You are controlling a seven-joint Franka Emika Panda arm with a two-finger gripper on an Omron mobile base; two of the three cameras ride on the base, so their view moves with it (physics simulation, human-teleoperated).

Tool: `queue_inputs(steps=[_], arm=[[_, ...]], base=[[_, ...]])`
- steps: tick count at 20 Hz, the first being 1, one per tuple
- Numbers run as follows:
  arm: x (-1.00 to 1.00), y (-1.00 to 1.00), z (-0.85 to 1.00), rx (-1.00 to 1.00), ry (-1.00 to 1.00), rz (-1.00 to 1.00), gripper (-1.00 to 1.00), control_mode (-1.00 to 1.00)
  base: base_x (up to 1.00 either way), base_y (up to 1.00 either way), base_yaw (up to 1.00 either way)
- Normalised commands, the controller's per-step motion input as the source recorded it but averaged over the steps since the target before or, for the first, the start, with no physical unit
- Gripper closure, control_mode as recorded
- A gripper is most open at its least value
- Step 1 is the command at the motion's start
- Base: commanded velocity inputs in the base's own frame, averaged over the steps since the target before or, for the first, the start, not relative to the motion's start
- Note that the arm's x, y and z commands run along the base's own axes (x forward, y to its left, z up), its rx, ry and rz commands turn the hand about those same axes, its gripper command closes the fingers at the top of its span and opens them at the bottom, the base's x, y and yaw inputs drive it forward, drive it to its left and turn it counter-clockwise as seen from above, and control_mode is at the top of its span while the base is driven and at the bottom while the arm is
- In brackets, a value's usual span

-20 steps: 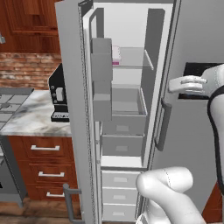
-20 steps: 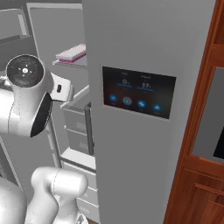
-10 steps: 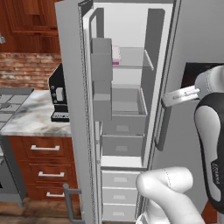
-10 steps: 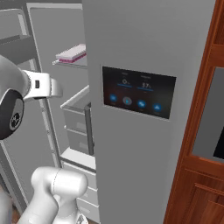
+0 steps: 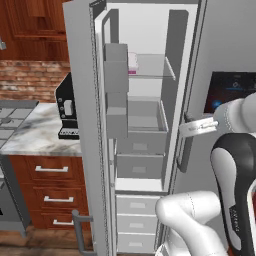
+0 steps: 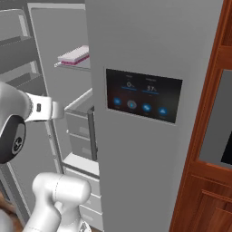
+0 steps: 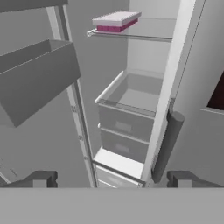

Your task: The ice cube tray has been filled with water. Take the tray and place it in the freezer to make ice. Close the freezer door after placing the tray.

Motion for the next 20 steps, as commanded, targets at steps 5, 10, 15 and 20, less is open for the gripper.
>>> queue_inputs(steps=[5,10,15,20], arm=[[0.00,0.00,0.00,0.03,0.00,-0.15,-1.00,-1.00],[-0.04,0.00,0.00,0.12,0.00,-0.18,-1.00,-1.00],[-0.01,0.00,0.00,0.17,0.00,-0.12,-1.00,-1.00],[-0.03,0.00,0.00,0.04,0.00,-0.01,-1.00,1.00]], base=[[0.00,0.00,0.00],[0.00,0.00,0.00],[0.00,0.00,0.00],[-0.40,0.00,-0.01]])
